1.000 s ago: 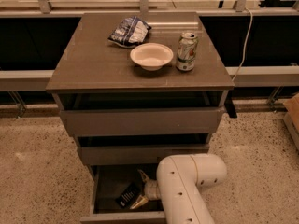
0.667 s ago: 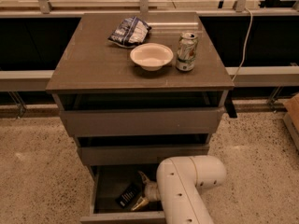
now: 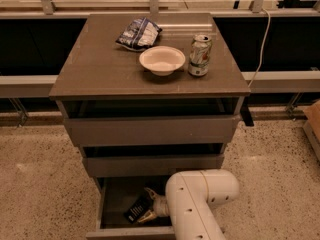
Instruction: Pick rxbar chocolate from bottom drawer and place on counter
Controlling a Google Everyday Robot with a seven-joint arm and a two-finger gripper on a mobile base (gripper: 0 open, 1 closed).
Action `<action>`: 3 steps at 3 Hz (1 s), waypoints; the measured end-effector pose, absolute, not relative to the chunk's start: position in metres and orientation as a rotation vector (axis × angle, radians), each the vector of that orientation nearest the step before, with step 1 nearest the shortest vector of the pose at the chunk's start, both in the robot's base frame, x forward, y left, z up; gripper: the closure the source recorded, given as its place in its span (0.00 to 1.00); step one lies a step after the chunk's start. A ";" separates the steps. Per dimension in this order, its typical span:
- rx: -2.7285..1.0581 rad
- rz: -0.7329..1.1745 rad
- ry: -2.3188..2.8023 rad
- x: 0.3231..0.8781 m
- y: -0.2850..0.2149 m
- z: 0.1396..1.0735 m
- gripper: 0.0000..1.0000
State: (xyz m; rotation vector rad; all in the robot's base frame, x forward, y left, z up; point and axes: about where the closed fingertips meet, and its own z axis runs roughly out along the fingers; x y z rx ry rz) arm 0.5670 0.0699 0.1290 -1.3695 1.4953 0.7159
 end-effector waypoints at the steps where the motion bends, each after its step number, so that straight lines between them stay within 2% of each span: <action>1: -1.353 0.763 1.508 0.566 0.077 0.122 0.37; 2: -1.348 0.799 1.517 0.566 0.083 0.115 0.35; 3: -1.364 0.806 1.546 0.565 0.085 0.107 0.11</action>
Offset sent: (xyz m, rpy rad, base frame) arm -0.0020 0.0167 -0.0226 0.0437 0.1015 0.0275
